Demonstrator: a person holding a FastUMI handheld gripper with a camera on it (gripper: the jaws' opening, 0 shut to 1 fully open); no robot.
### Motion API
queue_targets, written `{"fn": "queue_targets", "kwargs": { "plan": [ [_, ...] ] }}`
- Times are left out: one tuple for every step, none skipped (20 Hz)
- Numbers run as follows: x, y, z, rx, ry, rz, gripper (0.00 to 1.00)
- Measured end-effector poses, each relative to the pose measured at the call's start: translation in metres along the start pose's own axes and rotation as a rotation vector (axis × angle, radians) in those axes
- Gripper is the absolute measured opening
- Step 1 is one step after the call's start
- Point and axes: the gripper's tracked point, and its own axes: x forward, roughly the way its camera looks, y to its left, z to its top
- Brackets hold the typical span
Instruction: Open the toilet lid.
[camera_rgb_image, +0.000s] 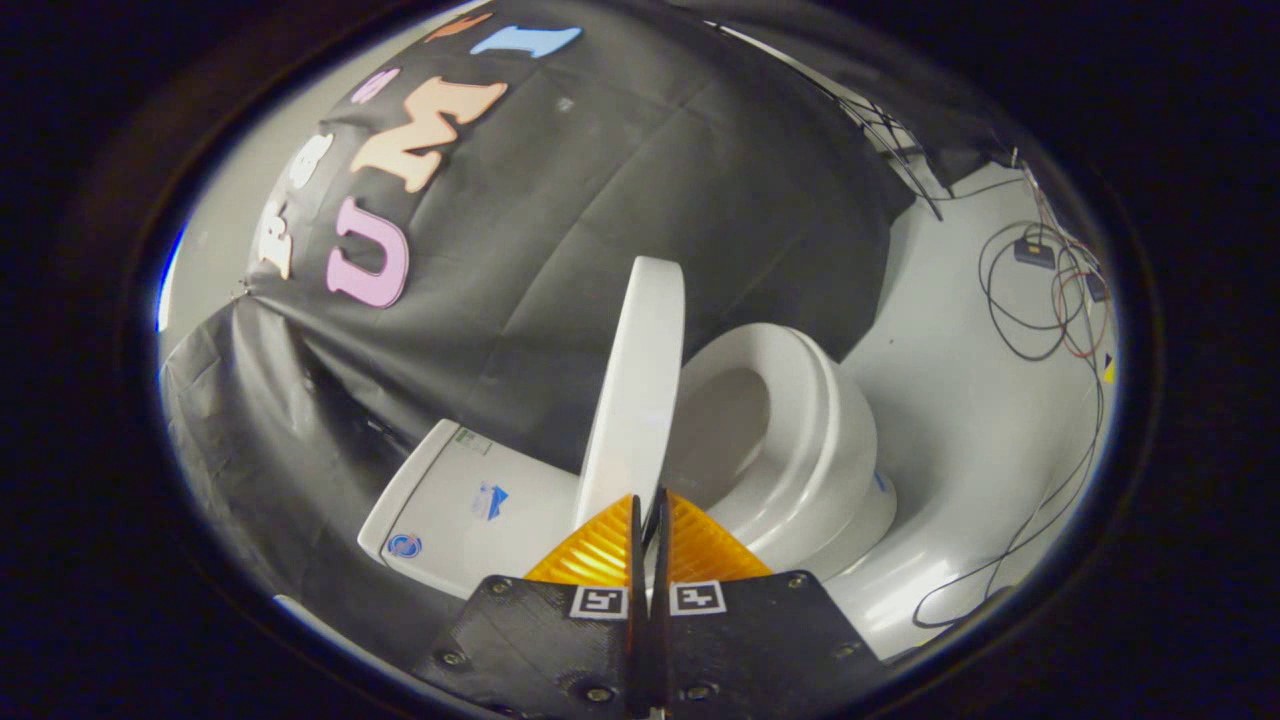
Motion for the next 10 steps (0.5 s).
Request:
{"fn": "queue_targets", "kwargs": {
  "plan": [
    [-0.001, 0.009, 0.003, -0.012, -0.008, 0.010, 0.01],
    [-0.001, 0.019, 0.003, -0.026, -0.018, 0.016, 0.01],
    [0.000, 0.028, 0.004, -0.044, -0.024, 0.014, 0.01],
    [-0.002, 0.034, 0.005, -0.061, -0.034, 0.003, 0.01],
    [0.000, 0.039, 0.005, -0.077, -0.041, -0.011, 0.01],
    [-0.003, 0.043, 0.005, -0.094, -0.050, -0.024, 0.01],
    [-0.004, 0.046, 0.006, -0.110, -0.059, -0.034, 0.01],
    [-0.004, 0.049, 0.006, -0.120, -0.068, -0.041, 0.01],
    [-0.005, 0.053, 0.007, -0.130, -0.077, -0.045, 0.01],
    [-0.005, 0.056, 0.006, -0.145, -0.081, -0.048, 0.01]
  ]
}}
